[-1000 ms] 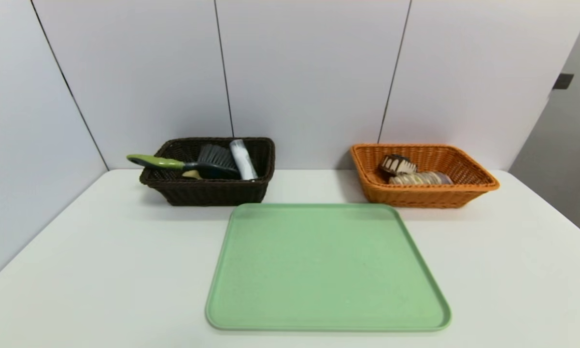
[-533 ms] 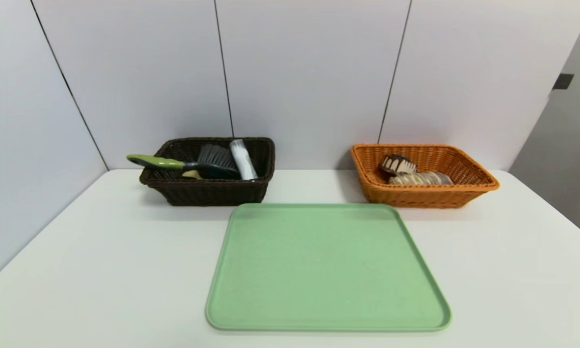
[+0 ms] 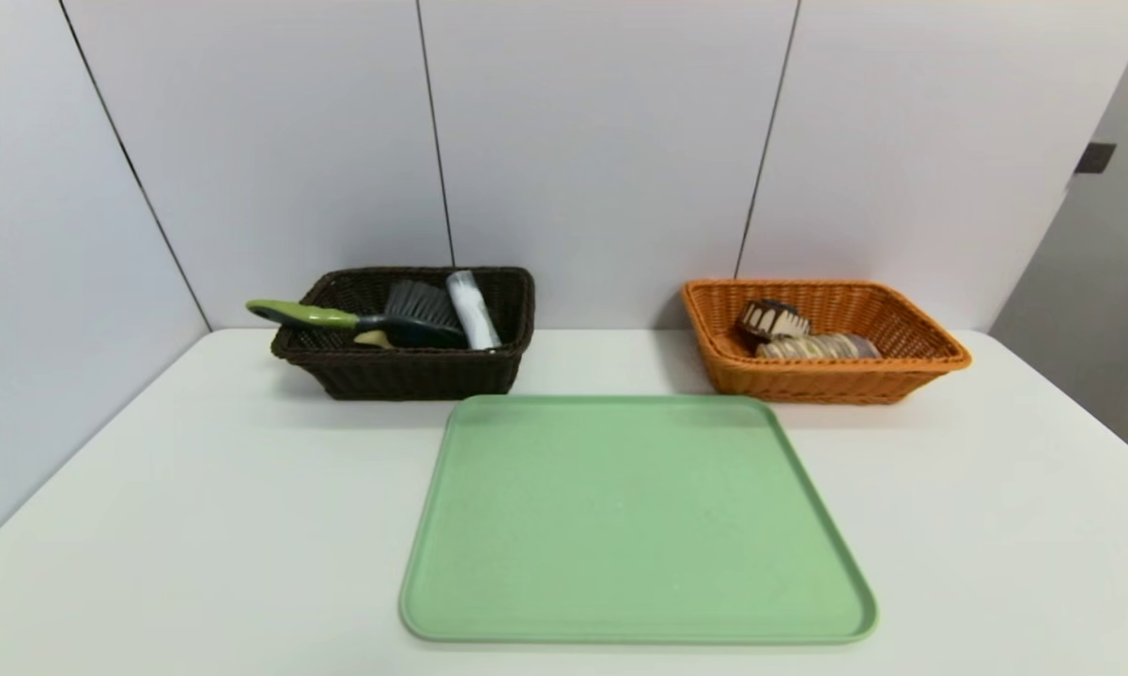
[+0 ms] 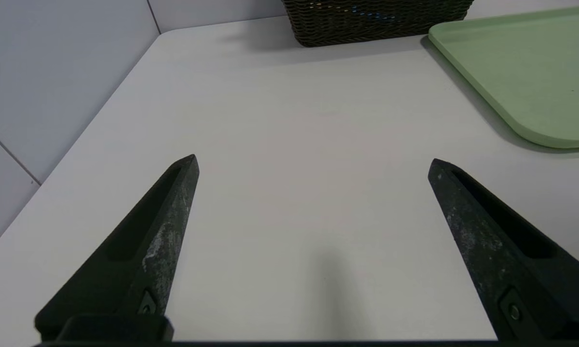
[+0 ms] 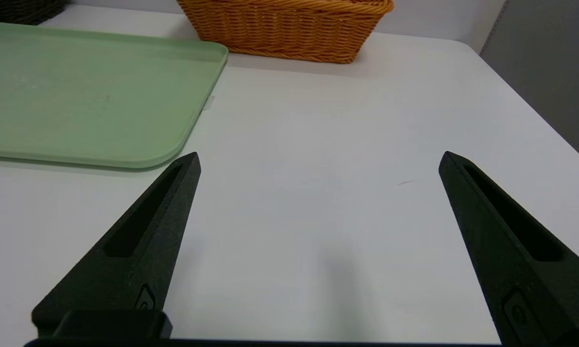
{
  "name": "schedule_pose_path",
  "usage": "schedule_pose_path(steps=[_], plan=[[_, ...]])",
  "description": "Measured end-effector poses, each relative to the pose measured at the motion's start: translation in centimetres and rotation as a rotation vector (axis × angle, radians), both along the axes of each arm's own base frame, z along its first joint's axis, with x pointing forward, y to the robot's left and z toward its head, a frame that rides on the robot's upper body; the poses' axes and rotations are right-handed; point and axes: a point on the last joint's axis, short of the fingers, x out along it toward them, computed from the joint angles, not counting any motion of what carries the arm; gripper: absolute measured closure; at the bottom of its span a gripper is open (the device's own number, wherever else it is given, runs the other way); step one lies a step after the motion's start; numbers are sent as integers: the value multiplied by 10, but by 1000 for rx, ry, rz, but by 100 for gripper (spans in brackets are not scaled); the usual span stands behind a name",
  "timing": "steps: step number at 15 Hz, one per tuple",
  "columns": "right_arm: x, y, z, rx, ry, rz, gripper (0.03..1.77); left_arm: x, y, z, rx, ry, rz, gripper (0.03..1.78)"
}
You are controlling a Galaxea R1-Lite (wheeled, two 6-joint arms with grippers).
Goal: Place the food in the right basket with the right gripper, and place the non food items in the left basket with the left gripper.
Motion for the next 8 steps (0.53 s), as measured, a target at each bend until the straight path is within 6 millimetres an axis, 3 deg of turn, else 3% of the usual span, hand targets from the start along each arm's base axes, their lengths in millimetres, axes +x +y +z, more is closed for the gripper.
schedule_pose_path(steps=[8], plan=[[0, -1, 0, 47, -4, -23, 9, 0, 0, 0, 0, 0, 1, 12]])
